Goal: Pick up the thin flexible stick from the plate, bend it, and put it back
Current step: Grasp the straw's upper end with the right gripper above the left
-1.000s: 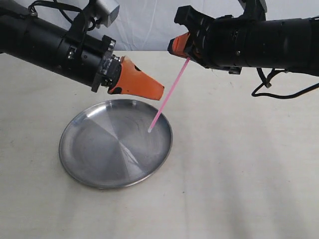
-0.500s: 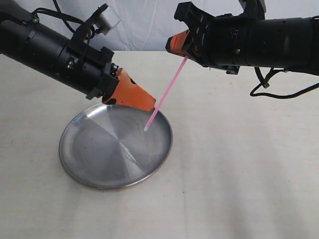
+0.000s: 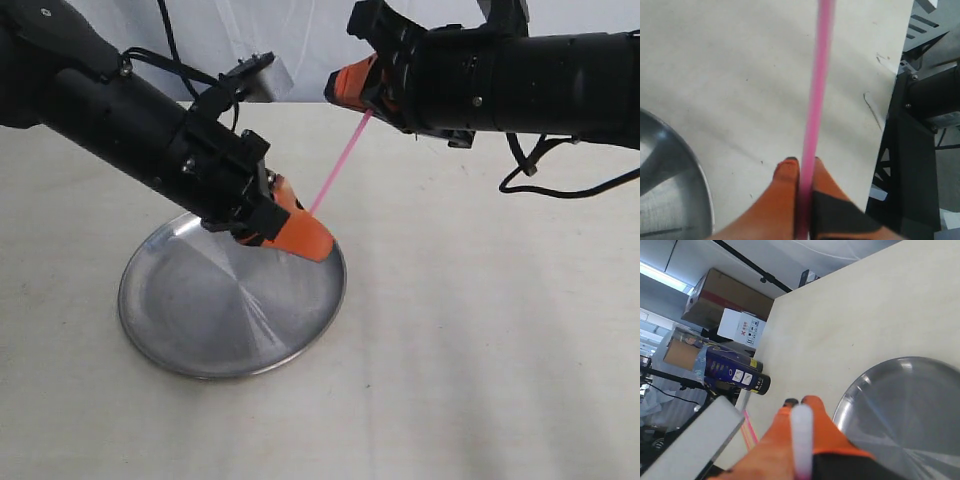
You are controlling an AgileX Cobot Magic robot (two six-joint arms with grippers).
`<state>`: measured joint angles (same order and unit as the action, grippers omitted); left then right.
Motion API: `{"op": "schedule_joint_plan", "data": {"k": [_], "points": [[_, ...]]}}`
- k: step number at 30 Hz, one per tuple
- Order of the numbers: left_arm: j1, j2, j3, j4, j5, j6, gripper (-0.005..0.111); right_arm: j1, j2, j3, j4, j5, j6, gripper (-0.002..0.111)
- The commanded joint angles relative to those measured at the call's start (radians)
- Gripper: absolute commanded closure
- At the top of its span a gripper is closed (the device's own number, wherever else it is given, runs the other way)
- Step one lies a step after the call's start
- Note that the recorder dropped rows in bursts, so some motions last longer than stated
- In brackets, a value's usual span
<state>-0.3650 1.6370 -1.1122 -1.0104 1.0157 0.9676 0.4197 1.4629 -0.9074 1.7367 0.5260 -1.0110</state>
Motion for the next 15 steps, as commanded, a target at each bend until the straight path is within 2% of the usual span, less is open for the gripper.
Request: {"op": "schedule_joint_plan", "data": {"k": [1, 7, 15], "points": [[-0.006, -0.002, 0.0, -0.003, -0.025, -0.023, 0.106, 0.001, -0.029, -0.008, 0.008, -0.015, -0.008, 0.109], [-0.006, -0.014, 0.0, -0.142, -0.022, 0.06, 0.106, 0.001, -0.032, -0.006, -0.023, -0.029, -0.011, 0.109], [-0.006, -0.021, 0.0, -0.197, -0.027, 0.102, 0.106, 0.001, -0.032, -0.006, -0.109, -0.072, -0.011, 0.109]]}}
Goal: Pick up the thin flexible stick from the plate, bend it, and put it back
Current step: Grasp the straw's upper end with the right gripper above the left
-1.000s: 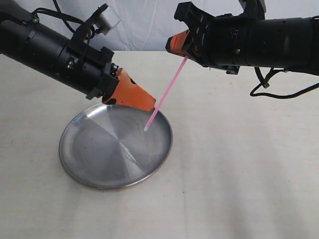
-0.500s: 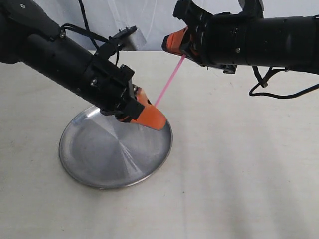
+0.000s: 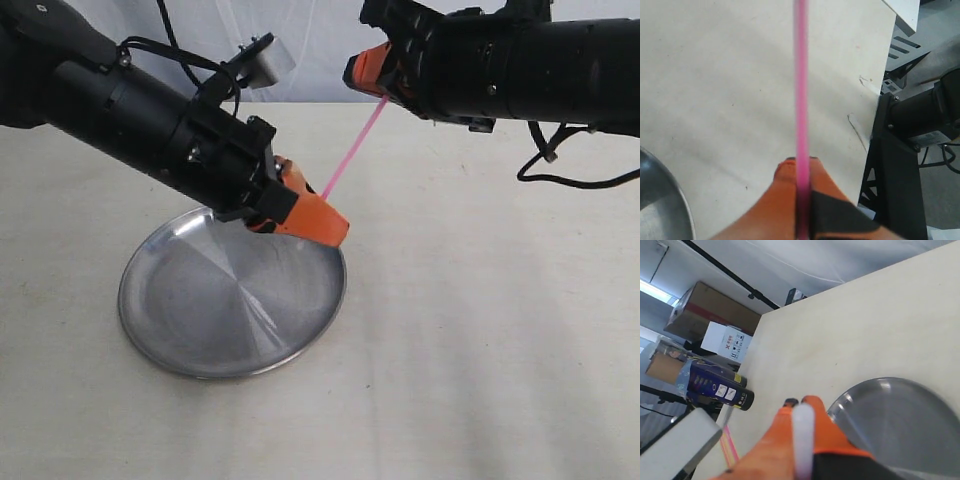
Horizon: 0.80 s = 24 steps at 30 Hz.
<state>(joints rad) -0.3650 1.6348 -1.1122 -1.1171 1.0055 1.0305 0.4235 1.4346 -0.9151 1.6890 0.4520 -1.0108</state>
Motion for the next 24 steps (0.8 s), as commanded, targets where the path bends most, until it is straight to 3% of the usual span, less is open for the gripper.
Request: {"op": "schedule_joint_plan", "data": {"k": [1, 6, 24], "points": [[-0.006, -0.019, 0.0, -0.118, -0.017, 0.054, 0.106, -0.002, -0.003, 0.002, -0.076, 0.002, -0.011, 0.109], [-0.006, -0.019, 0.0, -0.243, -0.017, 0.125, 0.106, -0.002, -0.003, 0.002, -0.145, 0.004, -0.009, 0.109], [-0.006, -0.019, 0.0, -0.358, -0.042, 0.21, 0.106, -0.002, -0.003, 0.003, -0.246, 0.029, 0.002, 0.109]]}}
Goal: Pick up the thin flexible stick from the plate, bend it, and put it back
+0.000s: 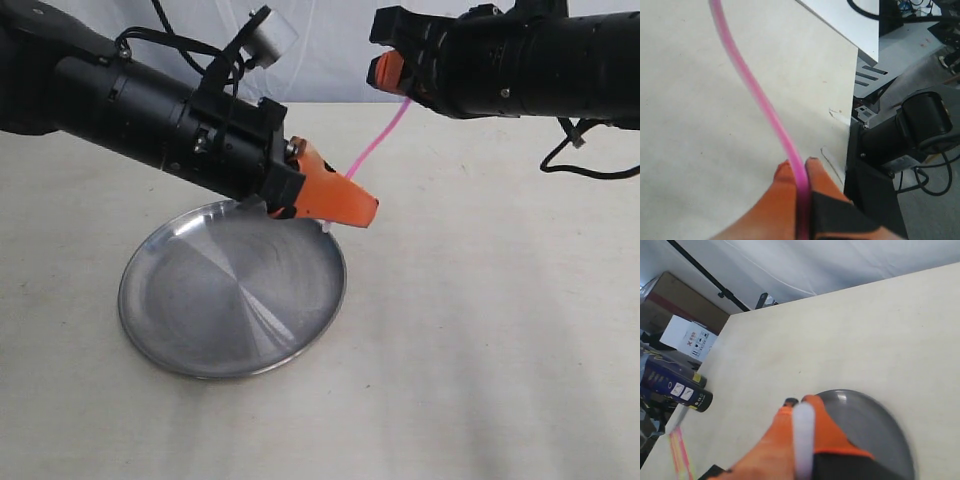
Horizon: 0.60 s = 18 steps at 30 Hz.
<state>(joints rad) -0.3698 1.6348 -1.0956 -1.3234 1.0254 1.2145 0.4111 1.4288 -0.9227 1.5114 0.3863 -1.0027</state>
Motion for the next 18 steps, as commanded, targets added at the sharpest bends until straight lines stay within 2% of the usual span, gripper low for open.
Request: {"op": "schedule_joint_plan", "data": {"k": [1, 18], "points": [[-0.002, -0.019, -0.016, -0.157, -0.065, 0.029, 0.106, 0.01, 0.003, 0.011, -0.074, 0.099, -0.006, 0.109], [-0.002, -0.036, -0.016, -0.222, -0.243, 0.071, 0.106, 0.01, 0.013, 0.065, -0.046, 0.113, -0.006, 0.109]]}}
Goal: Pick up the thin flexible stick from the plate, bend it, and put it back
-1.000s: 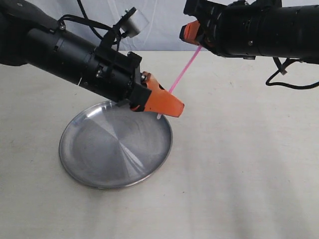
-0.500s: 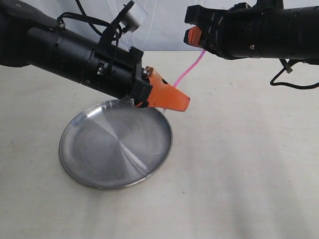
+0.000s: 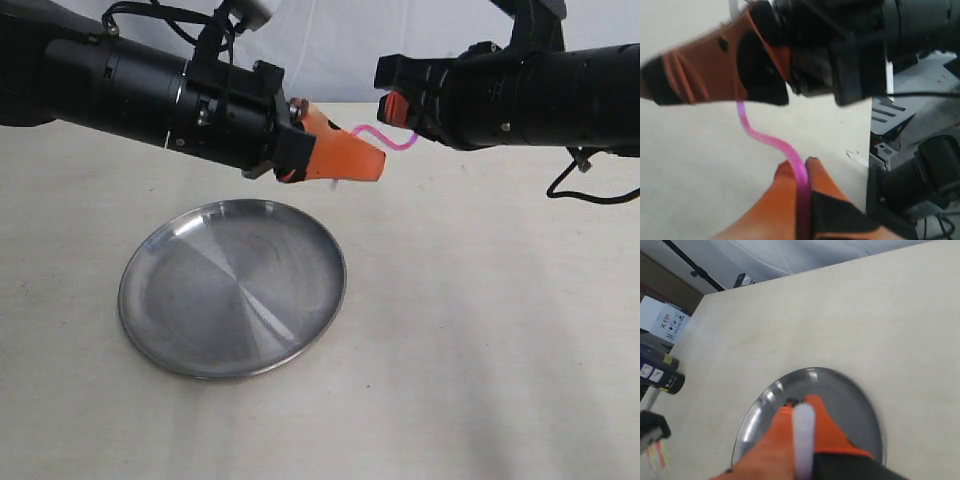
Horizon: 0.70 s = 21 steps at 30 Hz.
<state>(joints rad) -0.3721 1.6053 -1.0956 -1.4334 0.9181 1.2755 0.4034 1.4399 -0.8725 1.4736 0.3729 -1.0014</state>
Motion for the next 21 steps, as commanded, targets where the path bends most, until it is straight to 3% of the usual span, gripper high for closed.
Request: {"op": "schedule_joint_plan", "data": {"k": [1, 21], "points": [[0.001, -0.007, -0.016, -0.112, -0.138, 0.01, 0.106, 0.018, 0.002, 0.015, -0.003, 0.129, -0.007, 0.109], [0.001, -0.007, -0.002, -0.15, -0.265, -0.039, 0.106, 0.018, 0.002, 0.015, 0.045, 0.161, -0.014, 0.109]]}}
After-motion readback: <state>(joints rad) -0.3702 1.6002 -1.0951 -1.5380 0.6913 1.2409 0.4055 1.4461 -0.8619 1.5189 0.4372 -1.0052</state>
